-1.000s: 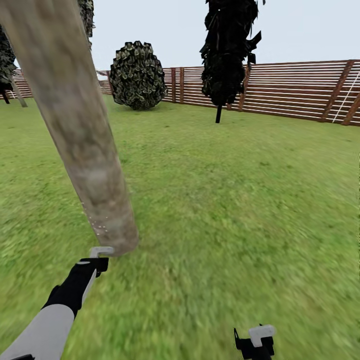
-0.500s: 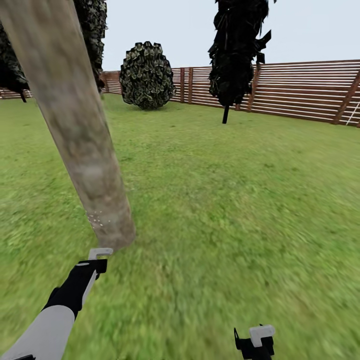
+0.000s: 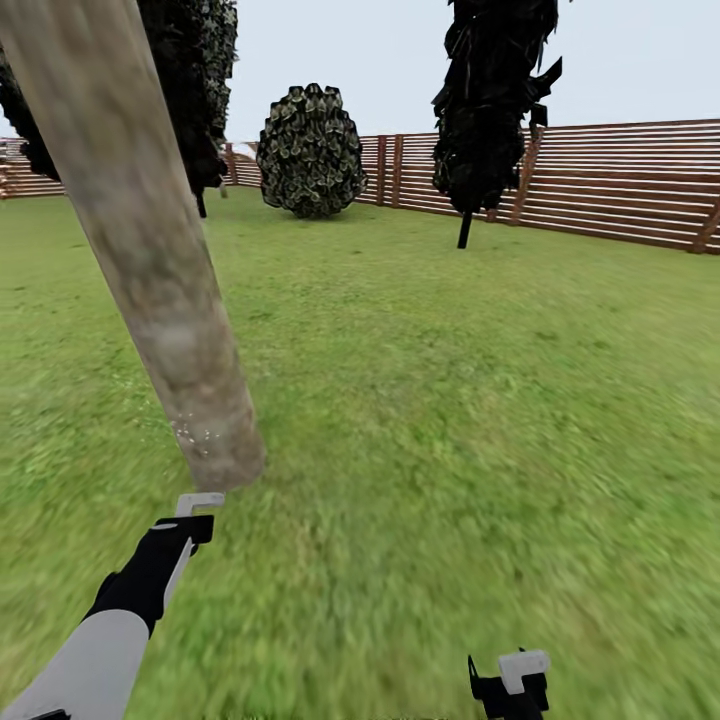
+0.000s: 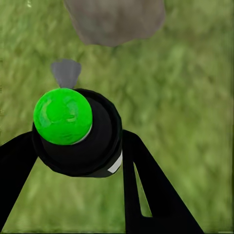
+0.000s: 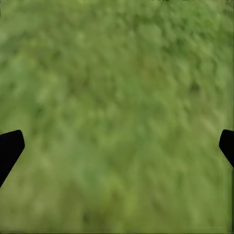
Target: In the garden, pick up the pesticide atomizer on the floor and spray pesticide onto both trees until each tree trunk is fully covered.
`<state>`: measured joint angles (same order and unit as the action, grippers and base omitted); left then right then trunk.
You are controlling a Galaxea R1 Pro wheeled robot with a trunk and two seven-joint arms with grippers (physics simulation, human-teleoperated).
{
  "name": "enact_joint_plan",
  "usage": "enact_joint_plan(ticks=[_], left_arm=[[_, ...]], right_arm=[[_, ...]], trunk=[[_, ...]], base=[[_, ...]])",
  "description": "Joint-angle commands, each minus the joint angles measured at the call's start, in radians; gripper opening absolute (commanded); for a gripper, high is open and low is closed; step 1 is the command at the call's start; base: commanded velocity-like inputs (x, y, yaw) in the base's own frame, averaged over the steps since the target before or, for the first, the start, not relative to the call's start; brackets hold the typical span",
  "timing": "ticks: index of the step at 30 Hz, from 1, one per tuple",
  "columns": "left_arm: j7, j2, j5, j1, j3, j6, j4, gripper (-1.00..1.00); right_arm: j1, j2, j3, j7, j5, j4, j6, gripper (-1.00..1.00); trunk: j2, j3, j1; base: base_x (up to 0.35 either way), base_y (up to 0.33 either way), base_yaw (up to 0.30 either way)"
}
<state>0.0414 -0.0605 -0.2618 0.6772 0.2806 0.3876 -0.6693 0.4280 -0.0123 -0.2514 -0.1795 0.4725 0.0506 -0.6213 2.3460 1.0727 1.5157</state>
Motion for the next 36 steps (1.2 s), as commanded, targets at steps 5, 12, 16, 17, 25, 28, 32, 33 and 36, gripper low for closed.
enact_joint_plan(ticks=[5,12,16,17,25,28,32,33,36], left_arm=[[0.006,0.002,-0.001,0.004,-0.007,0.003,-0.005,-1.00],[0.015,0.021,-0.004,0.051,-0.017,0.072,-0.061,-1.00],[0.013,0.016,-0.005,0.066,-0.019,0.094,-0.065,-1.00],[0.013,0.016,-0.006,0.067,-0.020,0.095,-0.065,-1.00],[0.013,0.023,-0.005,0.074,-0.075,0.129,-0.163,-1.00],[0.014,0.026,0.000,0.107,-0.135,0.218,-0.223,-1.00],[0.012,0.027,0.002,0.180,-0.142,0.287,-0.236,-1.00],[0.012,0.023,0.002,0.192,-0.140,0.302,-0.236,-1.00],[0.008,0.005,0.001,0.211,-0.136,0.316,-0.237,-1.00]], right_arm=[[0.000,0.000,0.000,0.000,0.000,0.000,0.000,1.00],[0.000,0.000,0.000,0.000,0.000,0.000,0.000,1.00],[0.000,0.000,0.000,0.000,0.000,0.000,0.000,1.00],[0.000,0.000,0.000,0.000,0.000,0.000,0.000,1.00],[0.000,-0.001,0.000,0.000,0.001,0.001,0.000,1.00],[0.000,-0.002,0.000,0.000,0.000,0.001,0.000,1.00],[0.000,-0.004,0.000,0.000,0.000,0.002,0.000,1.00],[0.000,-0.004,0.000,0.000,0.000,0.002,0.000,1.00],[0.000,-0.005,0.000,0.000,0.000,0.002,0.000,1.00]], trunk=[[0.000,0.000,0.000],[0.000,0.000,0.000],[0.000,0.000,0.000],[0.000,0.000,0.000],[0.000,0.000,0.000],[0.000,0.000,0.000],[0.000,0.000,0.000],[0.000,0.000,0.000],[0.000,0.000,0.000]], base=[[-0.051,-0.258,0.269],[-0.001,-0.016,0.277],[-0.018,0.000,0.177],[-0.218,0.000,0.035],[-0.120,0.000,0.005],[-0.004,0.000,0.000],[0.000,0.000,0.000],[0.000,0.000,0.000],[0.000,0.000,0.000]])
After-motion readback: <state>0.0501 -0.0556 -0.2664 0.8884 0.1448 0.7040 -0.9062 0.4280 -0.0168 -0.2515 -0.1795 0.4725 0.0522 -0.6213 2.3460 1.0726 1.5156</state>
